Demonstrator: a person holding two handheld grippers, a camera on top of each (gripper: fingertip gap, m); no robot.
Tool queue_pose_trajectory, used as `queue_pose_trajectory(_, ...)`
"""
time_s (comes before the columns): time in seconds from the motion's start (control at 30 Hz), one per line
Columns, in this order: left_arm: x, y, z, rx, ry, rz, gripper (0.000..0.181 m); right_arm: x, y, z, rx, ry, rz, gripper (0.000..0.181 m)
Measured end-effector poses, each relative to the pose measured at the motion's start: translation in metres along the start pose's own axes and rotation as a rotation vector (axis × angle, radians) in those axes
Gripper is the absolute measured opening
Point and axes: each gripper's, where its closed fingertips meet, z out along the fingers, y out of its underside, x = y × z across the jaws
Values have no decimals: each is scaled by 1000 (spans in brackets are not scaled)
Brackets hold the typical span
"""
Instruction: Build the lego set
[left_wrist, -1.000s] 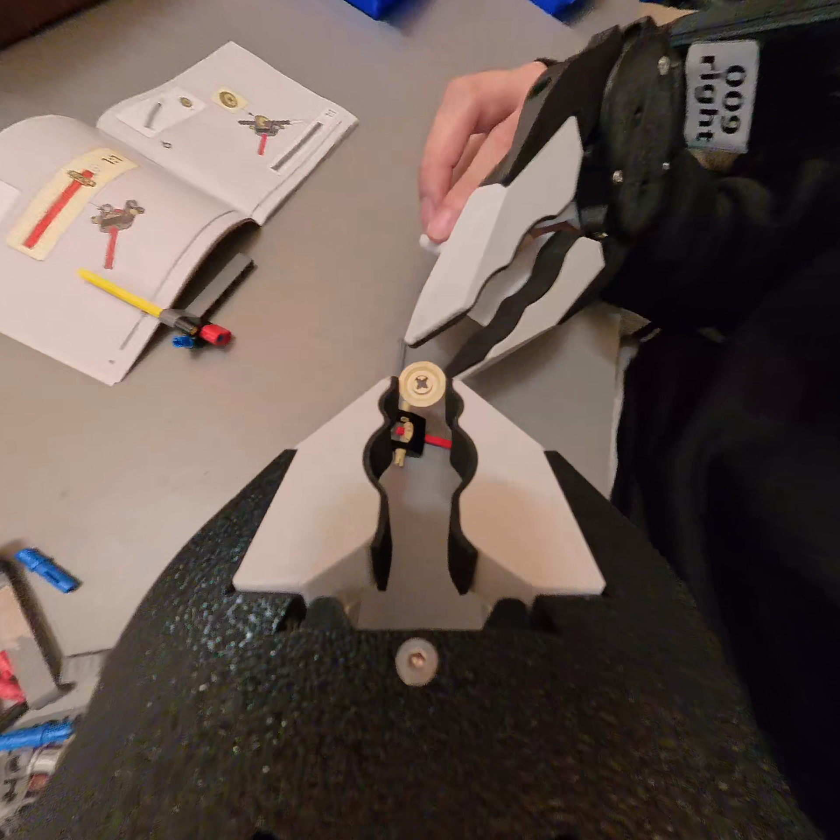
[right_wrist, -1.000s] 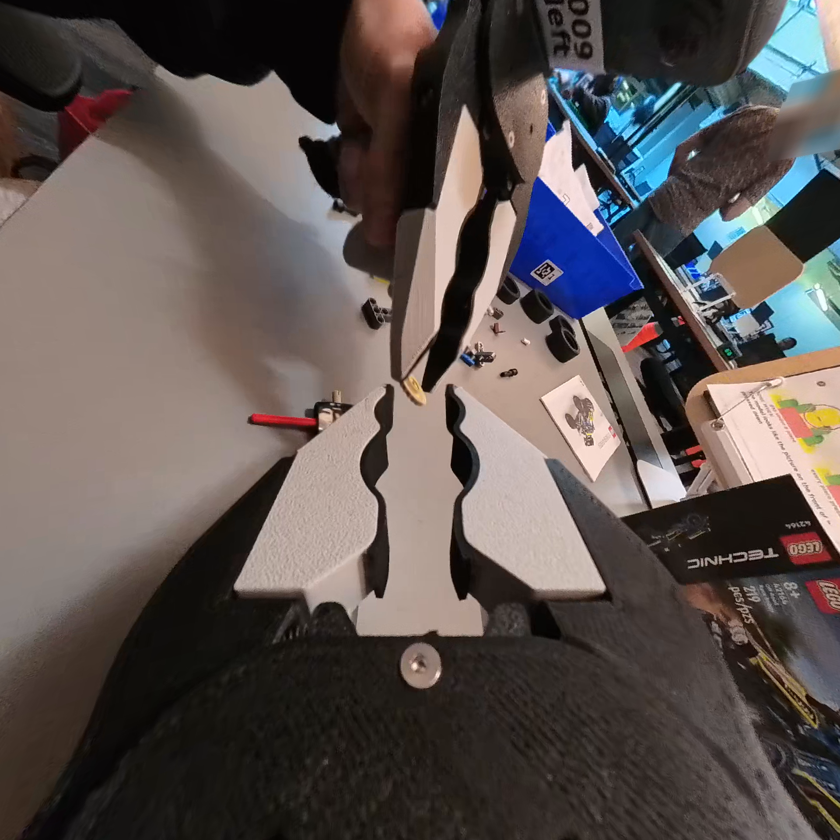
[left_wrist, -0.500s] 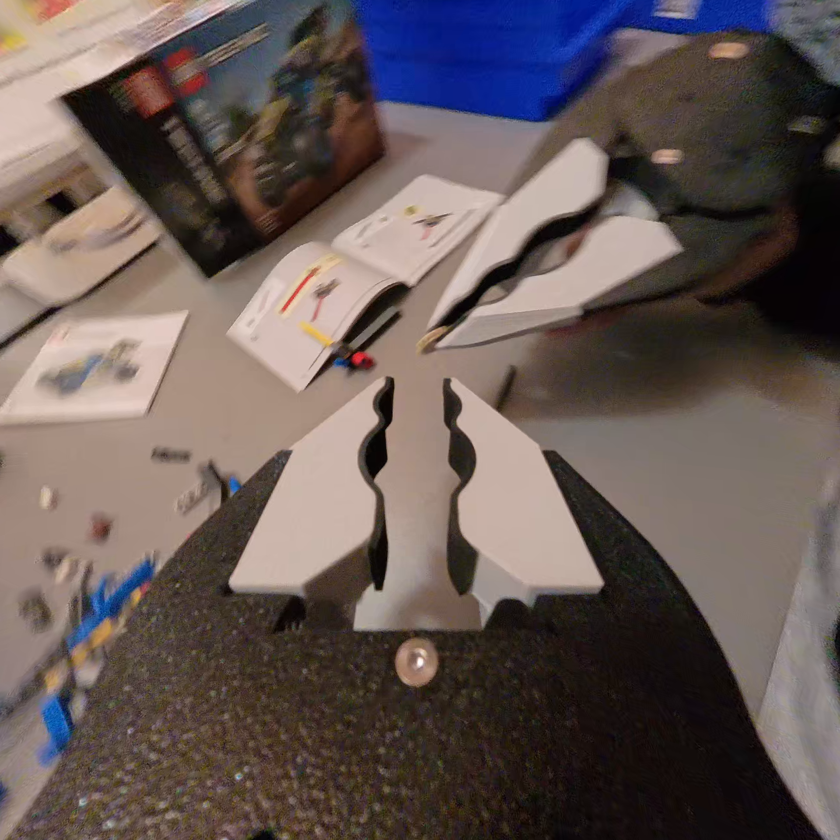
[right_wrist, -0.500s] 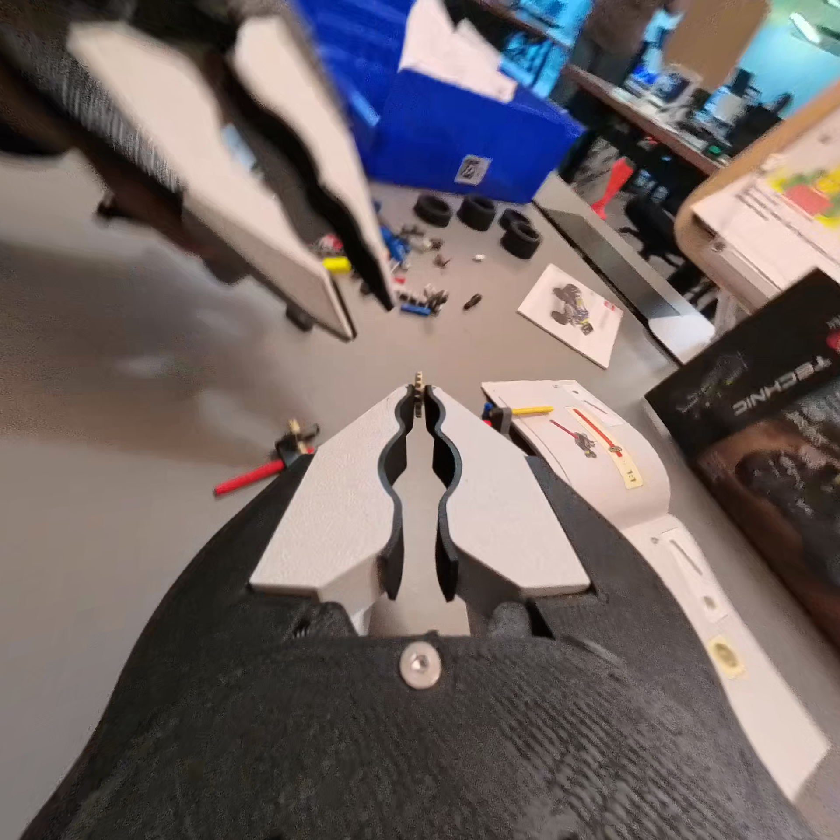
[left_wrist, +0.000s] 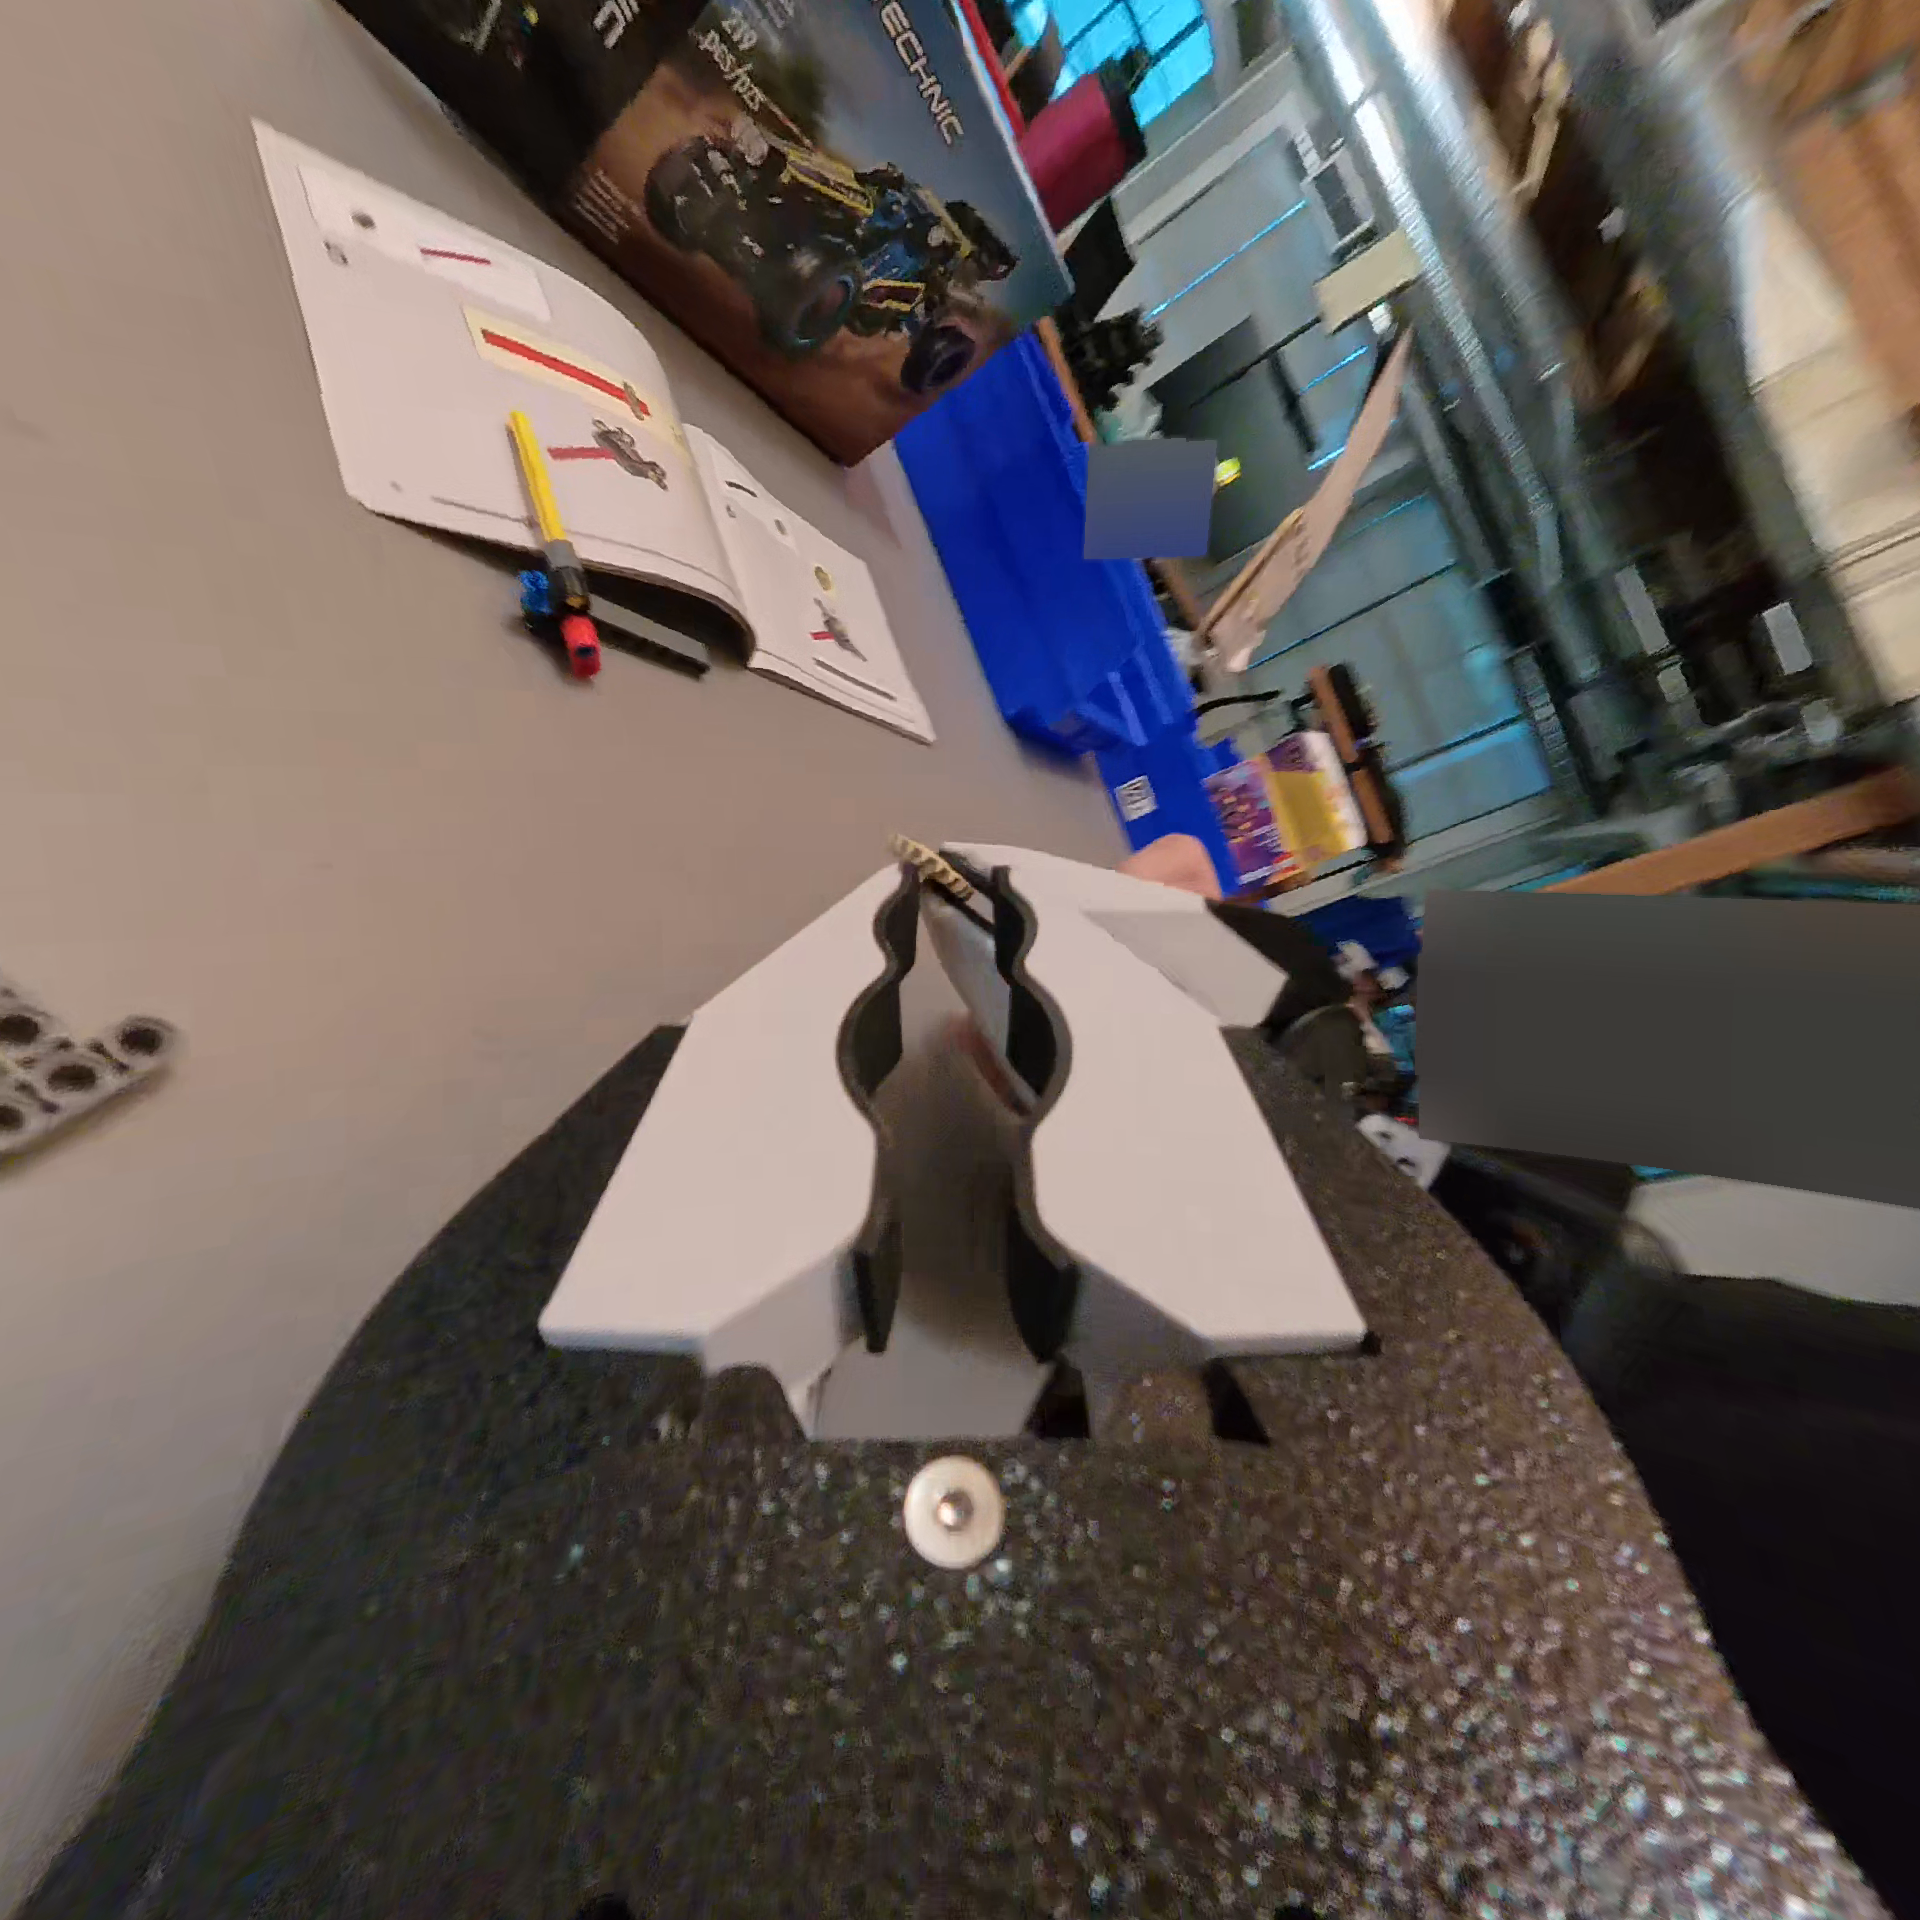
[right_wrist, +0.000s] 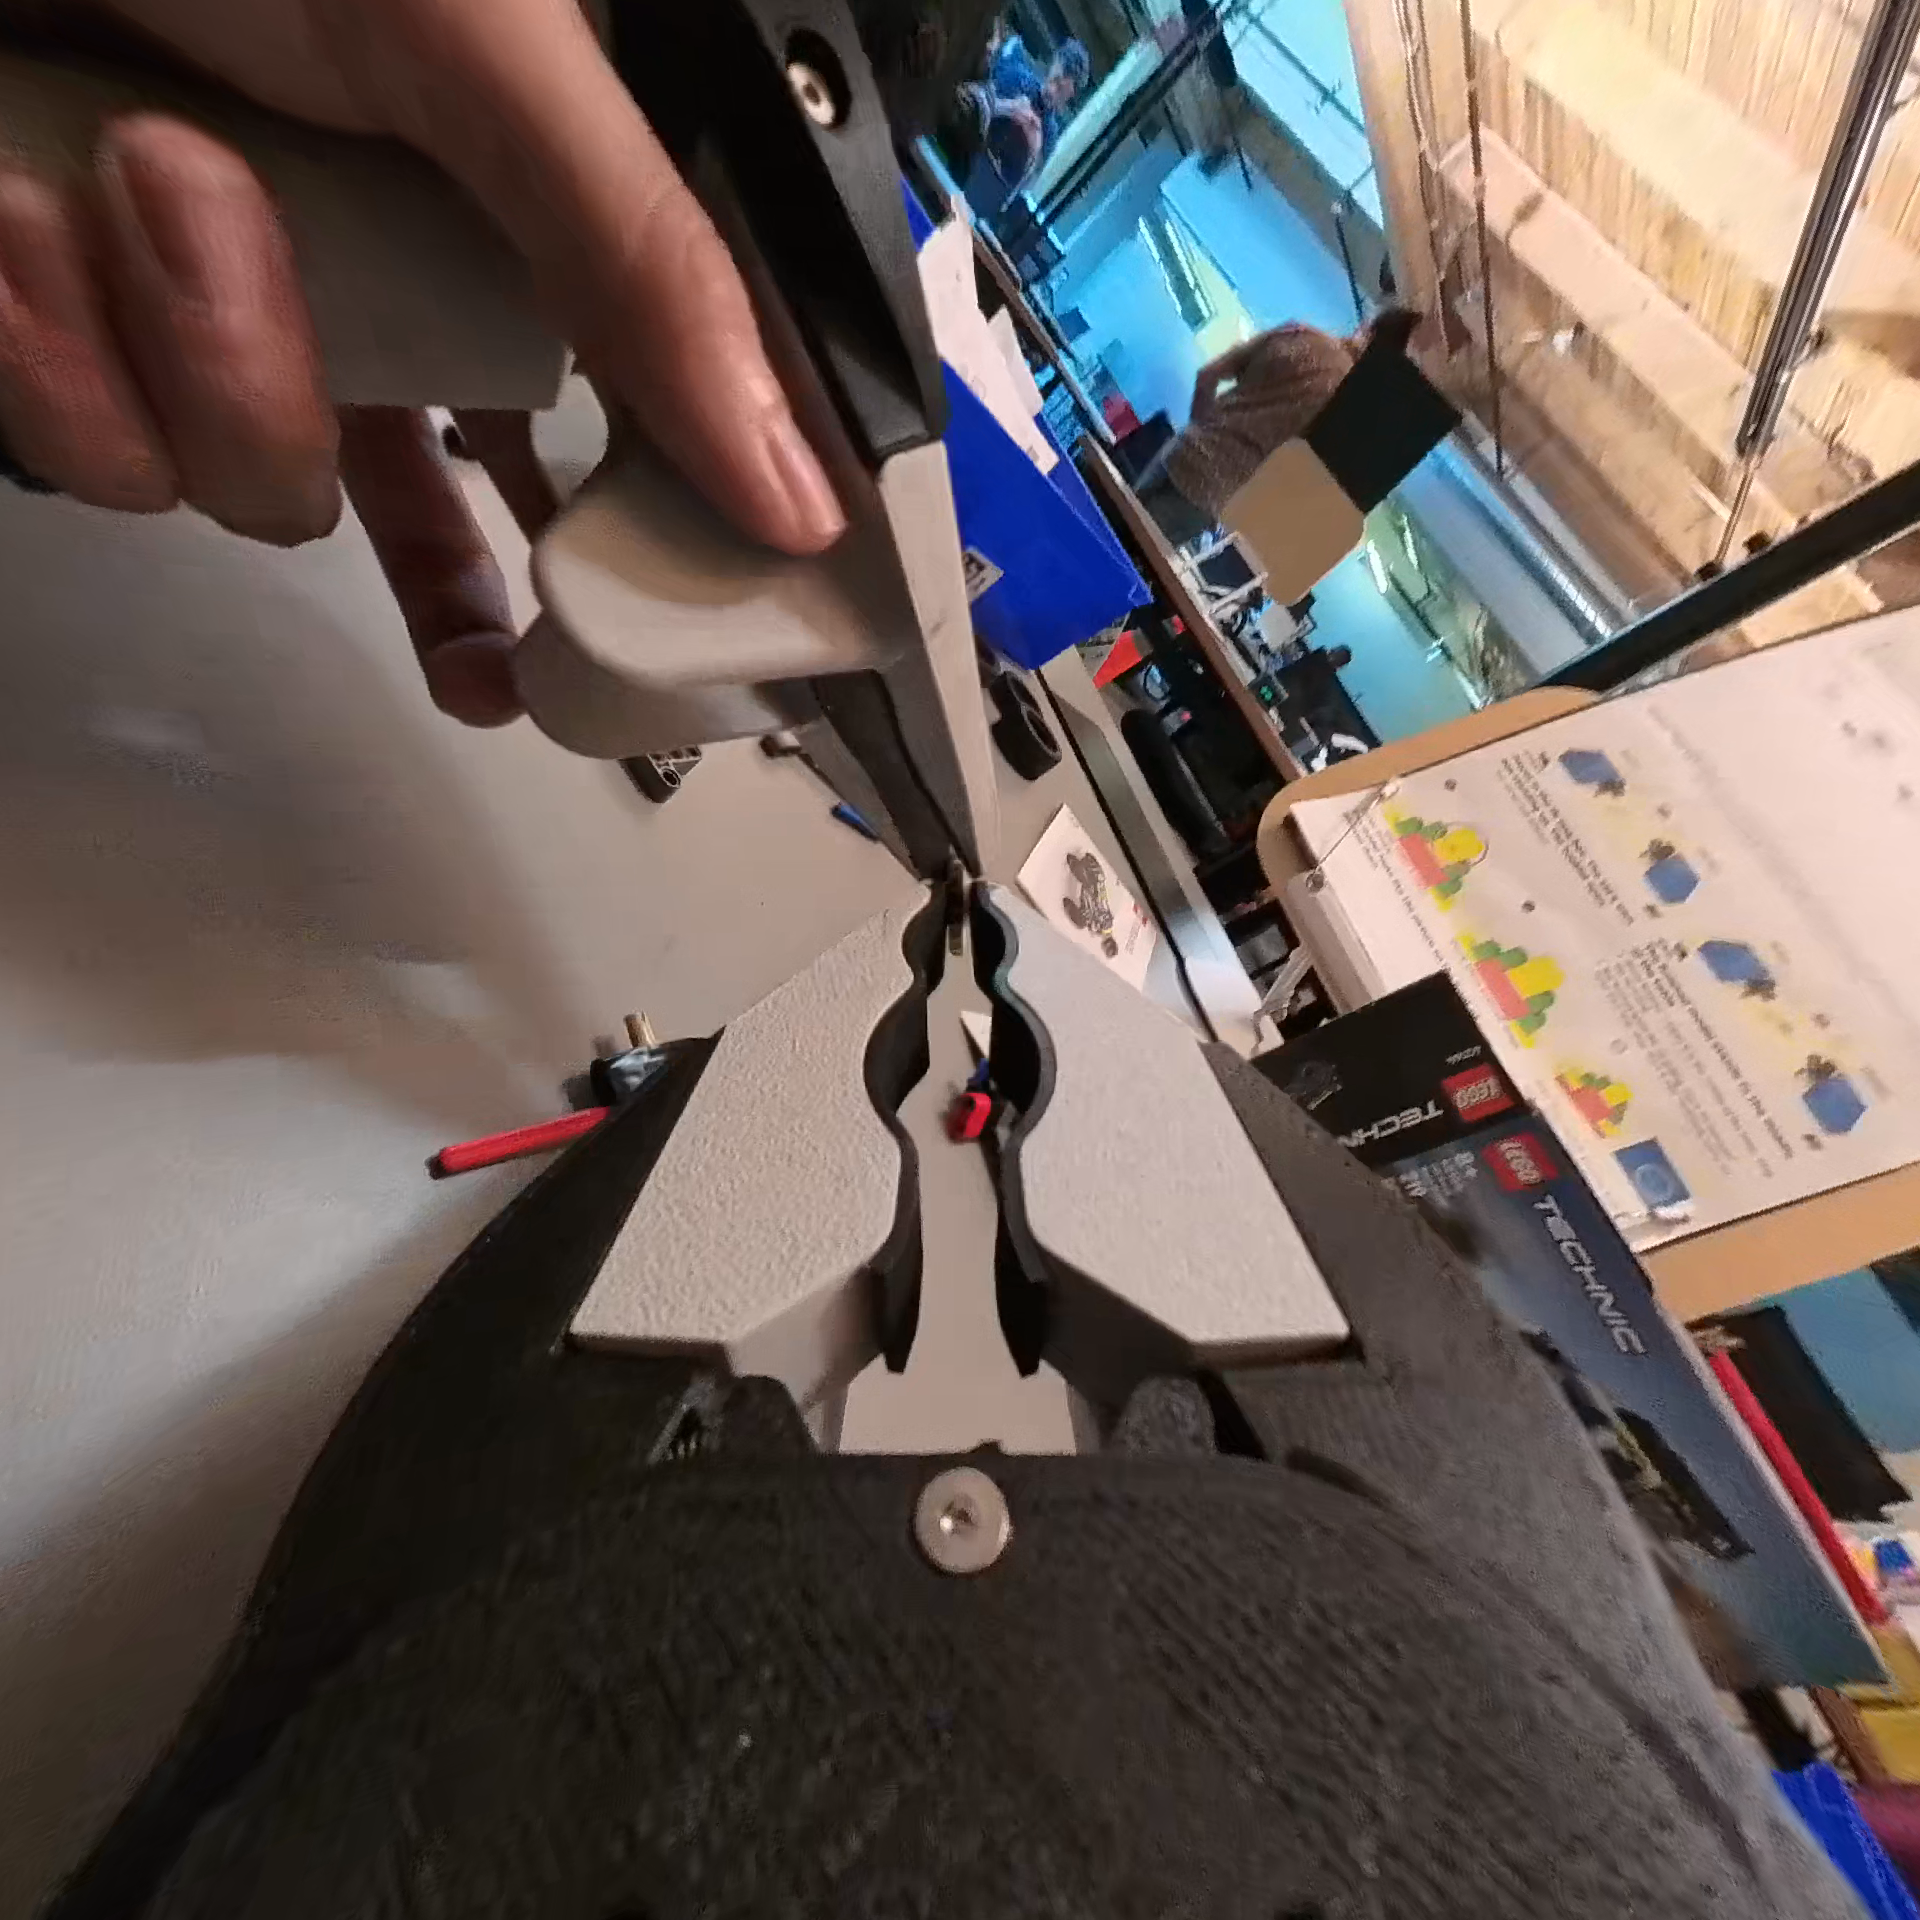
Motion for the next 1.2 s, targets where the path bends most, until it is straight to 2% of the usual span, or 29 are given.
queue_pose_trajectory(0.07, 3, 2, -2, -2, 47, -67, 13, -1, -3, -2, 24, -8, -28, 2)
queue_pose_trajectory(0.2, -1, 6, -3, -15, 30, -90, 6, -7, -3, -5, 35, -20, -135, 2)
queue_pose_trajectory(0.33, -14, 9, -4, -19, -54, 15, 1, -19, 3, -6, 36, -121, -110, 6)
queue_pose_trajectory(0.43, -29, 11, -8, -51, -186, 195, 0, -26, 14, -11, -4, -297, 73, 38)
queue_pose_trajectory(0.53, -33, 18, -11, -92, -291, 316, 0, -37, 40, -20, -142, -562, 244, 55)
queue_pose_trajectory(0.63, -36, 24, -11, -93, -382, 395, 0, -35, 54, -16, -177, -665, 275, 49)
queue_pose_trajectory(0.8, -44, 31, -11, -40, -477, 430, 0, -57, 53, -13, -158, -870, 327, 49)
queue_pose_trajectory(0.9, -48, 33, -11, -22, -512, 456, 0, -67, 53, -13, -164, -910, 341, 37)
queue_pose_trajectory(1.0, -52, 34, -9, -37, -518, 465, 0, -68, 54, -11, -166, -875, 362, 22)
queue_pose_trajectory(1.1, -56, 32, -9, -46, -530, 480, 0, -69, 54, -11, -204, -835, 435, 22)
queue_pose_trajectory(1.2, -56, 32, -7, -67, -533, 505, 0, -70, 53, -9, -282, -733, 533, 22)
